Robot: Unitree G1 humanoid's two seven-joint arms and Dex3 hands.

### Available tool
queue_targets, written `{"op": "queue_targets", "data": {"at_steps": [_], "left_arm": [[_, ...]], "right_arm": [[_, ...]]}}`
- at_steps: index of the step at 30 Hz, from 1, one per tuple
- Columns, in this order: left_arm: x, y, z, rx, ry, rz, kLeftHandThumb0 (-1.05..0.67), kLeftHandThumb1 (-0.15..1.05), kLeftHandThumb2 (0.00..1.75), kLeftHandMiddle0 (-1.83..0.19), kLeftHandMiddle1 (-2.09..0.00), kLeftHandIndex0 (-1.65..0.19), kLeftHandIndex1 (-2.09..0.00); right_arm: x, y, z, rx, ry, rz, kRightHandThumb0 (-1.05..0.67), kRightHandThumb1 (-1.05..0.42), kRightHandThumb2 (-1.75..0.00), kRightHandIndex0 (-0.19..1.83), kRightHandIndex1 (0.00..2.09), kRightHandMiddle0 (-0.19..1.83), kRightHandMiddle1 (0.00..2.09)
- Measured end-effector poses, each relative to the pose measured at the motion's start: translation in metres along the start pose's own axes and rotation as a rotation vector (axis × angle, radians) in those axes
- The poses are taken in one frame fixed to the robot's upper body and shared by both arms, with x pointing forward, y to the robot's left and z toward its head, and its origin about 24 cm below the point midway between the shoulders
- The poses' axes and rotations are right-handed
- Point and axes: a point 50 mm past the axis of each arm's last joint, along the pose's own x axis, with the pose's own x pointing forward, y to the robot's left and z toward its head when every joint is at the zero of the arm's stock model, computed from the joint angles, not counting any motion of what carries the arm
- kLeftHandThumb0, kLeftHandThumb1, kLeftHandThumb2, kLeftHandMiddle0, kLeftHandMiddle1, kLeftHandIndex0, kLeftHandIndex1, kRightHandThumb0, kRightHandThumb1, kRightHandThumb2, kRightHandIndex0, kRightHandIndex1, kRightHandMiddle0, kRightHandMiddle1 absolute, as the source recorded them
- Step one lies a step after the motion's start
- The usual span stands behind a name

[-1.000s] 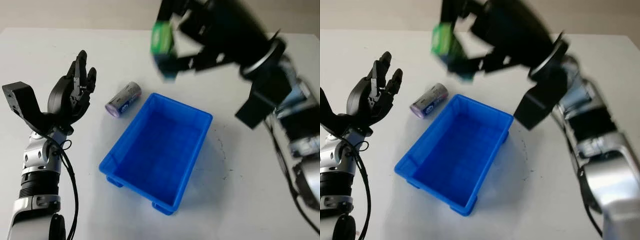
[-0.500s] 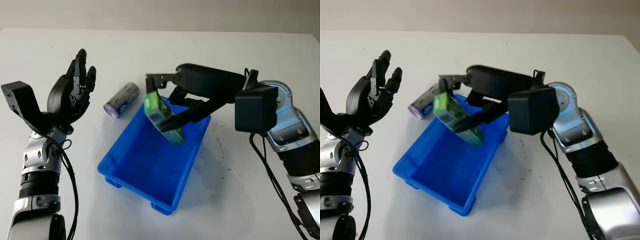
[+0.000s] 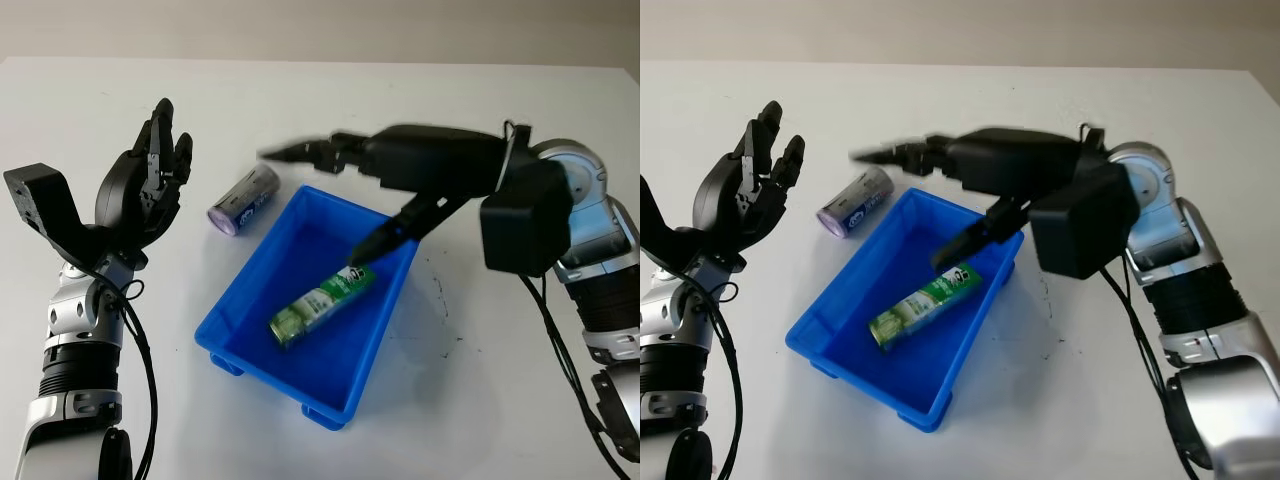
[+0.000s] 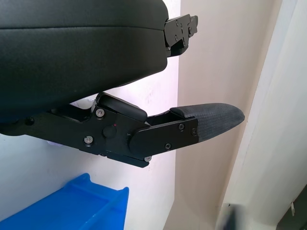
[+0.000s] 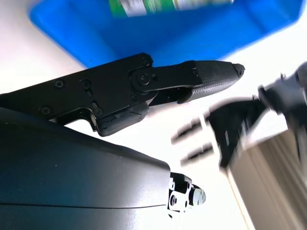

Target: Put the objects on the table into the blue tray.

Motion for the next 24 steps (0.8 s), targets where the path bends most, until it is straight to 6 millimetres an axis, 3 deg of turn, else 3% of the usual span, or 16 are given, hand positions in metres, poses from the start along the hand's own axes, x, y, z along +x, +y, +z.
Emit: {"op": "queue_targets", "data": {"at_steps": [7, 11, 17, 24], "left_arm": [[0.000, 0.000, 0.000, 0.000, 0.000, -0.001, -0.79, 1.05, 0.63, 0.19, 0.00, 0.19, 0.00], [0.000, 0.000, 0.001, 0.004, -0.001, -0.002, -0.78, 1.05, 0.64, 0.19, 0.00, 0.19, 0.00], [-0.001, 0.003, 0.003, 0.016, 0.000, -0.001, -0.78, 1.05, 0.63, 0.19, 0.00, 0.19, 0.00], [-0.001, 0.004, 0.003, 0.026, 0.011, 0.002, -0.78, 1.05, 0.63, 0.19, 0.00, 0.19, 0.00]], "right_arm": [[-0.013, -0.029, -0.014, 0.179, 0.024, -0.399, -0.85, -1.05, -0.68, -0.19, 0.00, -0.19, 0.00], [-0.035, -0.037, -0.037, 0.306, 0.201, -0.587, -0.84, -1.05, -0.63, -0.19, 0.00, -0.19, 0.00], [-0.065, -0.016, -0.076, 0.489, 0.422, -0.691, -0.79, -1.05, -0.57, -0.19, 0.00, -0.19, 0.00], [-0.082, 0.022, -0.102, 0.587, 0.620, -0.664, -0.78, -1.05, -0.58, -0.19, 0.00, -0.19, 0.00]]}}
